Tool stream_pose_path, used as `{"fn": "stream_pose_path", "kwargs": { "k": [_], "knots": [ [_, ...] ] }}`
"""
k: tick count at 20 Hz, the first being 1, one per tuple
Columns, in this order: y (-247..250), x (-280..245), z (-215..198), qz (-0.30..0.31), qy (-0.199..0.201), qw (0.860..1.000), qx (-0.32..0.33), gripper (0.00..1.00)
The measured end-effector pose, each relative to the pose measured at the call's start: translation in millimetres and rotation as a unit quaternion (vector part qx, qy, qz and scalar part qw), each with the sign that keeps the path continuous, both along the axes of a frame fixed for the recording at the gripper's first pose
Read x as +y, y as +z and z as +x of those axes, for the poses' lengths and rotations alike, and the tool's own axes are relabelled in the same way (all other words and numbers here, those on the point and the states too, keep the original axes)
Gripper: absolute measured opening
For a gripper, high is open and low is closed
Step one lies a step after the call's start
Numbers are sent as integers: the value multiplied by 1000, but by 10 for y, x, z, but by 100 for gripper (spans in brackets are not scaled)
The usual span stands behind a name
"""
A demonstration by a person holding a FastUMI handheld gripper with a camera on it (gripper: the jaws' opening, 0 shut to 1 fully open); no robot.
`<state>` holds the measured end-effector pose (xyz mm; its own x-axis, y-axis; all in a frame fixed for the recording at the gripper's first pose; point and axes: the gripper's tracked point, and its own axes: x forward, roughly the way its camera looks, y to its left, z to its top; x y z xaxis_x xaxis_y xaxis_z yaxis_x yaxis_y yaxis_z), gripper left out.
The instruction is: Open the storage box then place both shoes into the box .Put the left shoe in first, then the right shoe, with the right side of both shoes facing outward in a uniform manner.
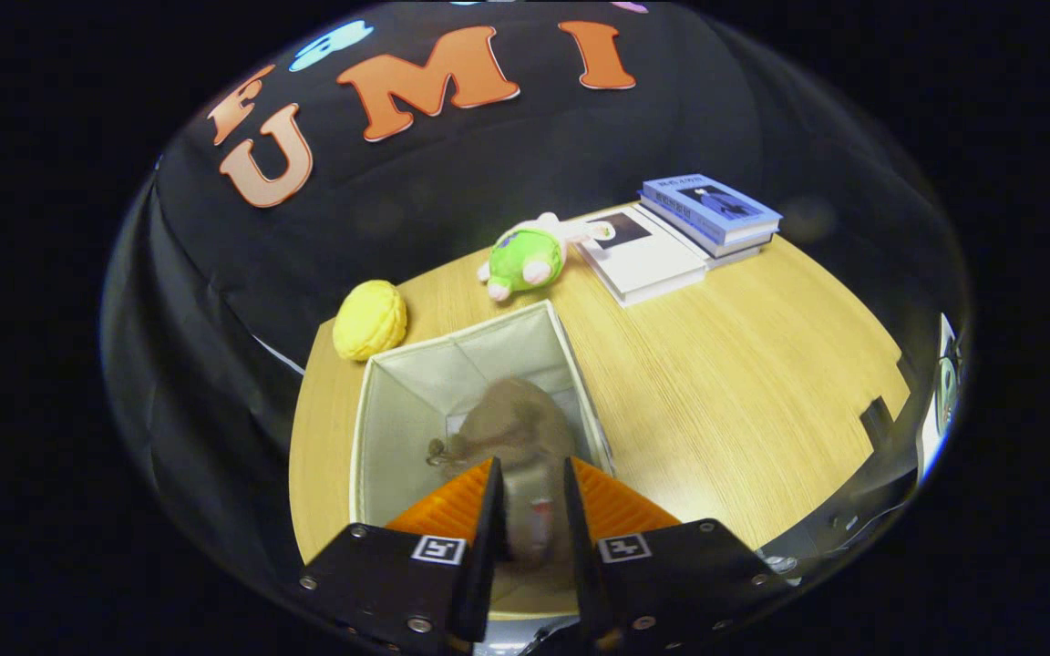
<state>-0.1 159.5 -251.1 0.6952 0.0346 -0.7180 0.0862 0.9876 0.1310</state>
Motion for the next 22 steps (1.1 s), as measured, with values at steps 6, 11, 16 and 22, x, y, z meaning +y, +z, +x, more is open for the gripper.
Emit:
{"fn": "stream_pose_path", "kwargs": {
  "k": [6, 11, 16, 22],
  "knots": [
    [529, -80, 46, -9, 12, 999, -46, 99],
    [1176, -310, 107, -32, 25, 993, -110, 99],
    [1865, -727, 159, -60, 26, 983, -174, 99],
    [2534, -1238, 213, -78, 37, 969, -229, 99]
  ]
}}
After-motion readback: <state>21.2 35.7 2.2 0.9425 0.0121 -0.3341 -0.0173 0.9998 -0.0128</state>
